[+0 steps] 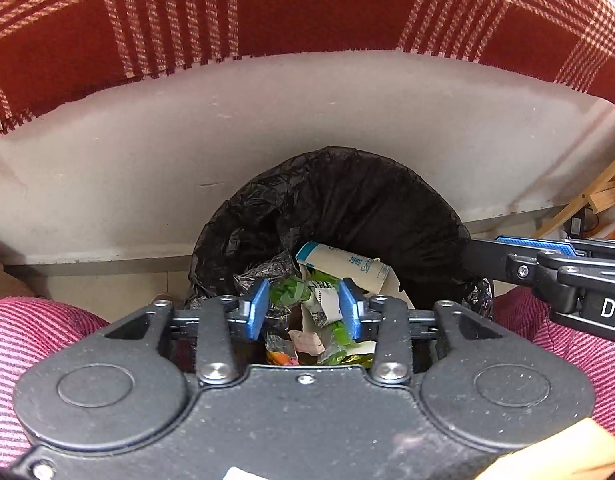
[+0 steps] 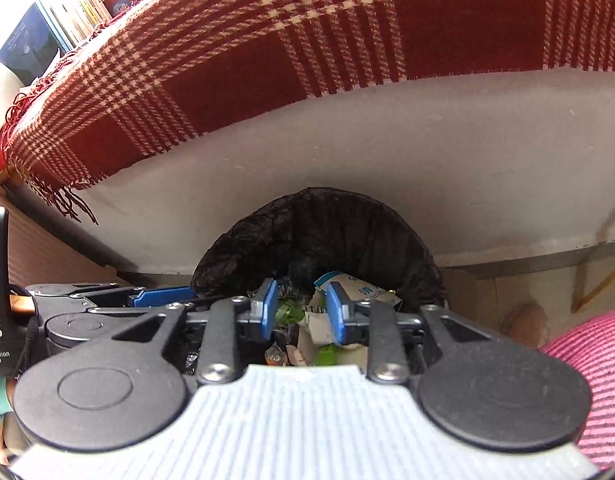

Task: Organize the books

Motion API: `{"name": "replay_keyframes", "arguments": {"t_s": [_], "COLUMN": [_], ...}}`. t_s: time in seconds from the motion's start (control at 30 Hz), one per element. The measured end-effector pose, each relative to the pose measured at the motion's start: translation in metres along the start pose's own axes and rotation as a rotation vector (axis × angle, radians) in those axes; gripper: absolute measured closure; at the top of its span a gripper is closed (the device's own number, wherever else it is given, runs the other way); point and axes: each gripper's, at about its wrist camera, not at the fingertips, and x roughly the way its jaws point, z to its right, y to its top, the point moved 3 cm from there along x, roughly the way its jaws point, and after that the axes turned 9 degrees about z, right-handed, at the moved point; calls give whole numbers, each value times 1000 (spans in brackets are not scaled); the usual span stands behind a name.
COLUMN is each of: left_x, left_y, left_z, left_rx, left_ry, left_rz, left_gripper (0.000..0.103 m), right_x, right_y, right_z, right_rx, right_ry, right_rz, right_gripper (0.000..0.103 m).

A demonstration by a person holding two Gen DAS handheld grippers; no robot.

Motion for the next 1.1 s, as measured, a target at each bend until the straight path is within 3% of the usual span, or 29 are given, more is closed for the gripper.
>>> {"name": "replay_keyframes", "arguments": {"t_s": [0.7, 0.8, 0.93, 1.1], "left_x": [-51, -58, -63, -61], "left_y": [25, 28, 29, 26], "left_z": [-4, -4, -4, -8], "left_rx": [-8, -11, -29, -60], "left_ry": [-3, -5, -19, -19], "left_rz": [120, 140, 144, 123], "left_gripper": [48, 42, 23, 19], "right_x": [-32, -36, -39, -42], "right_y": [24, 26, 26, 22], "right_z": [-14, -17, -18, -17], "right_rx": [-56, -70, -68, -61], "right_ry": [-4, -6, -7, -17], "right_rz": [99, 113, 115, 114], "right_gripper": [42, 39, 37, 34]}}
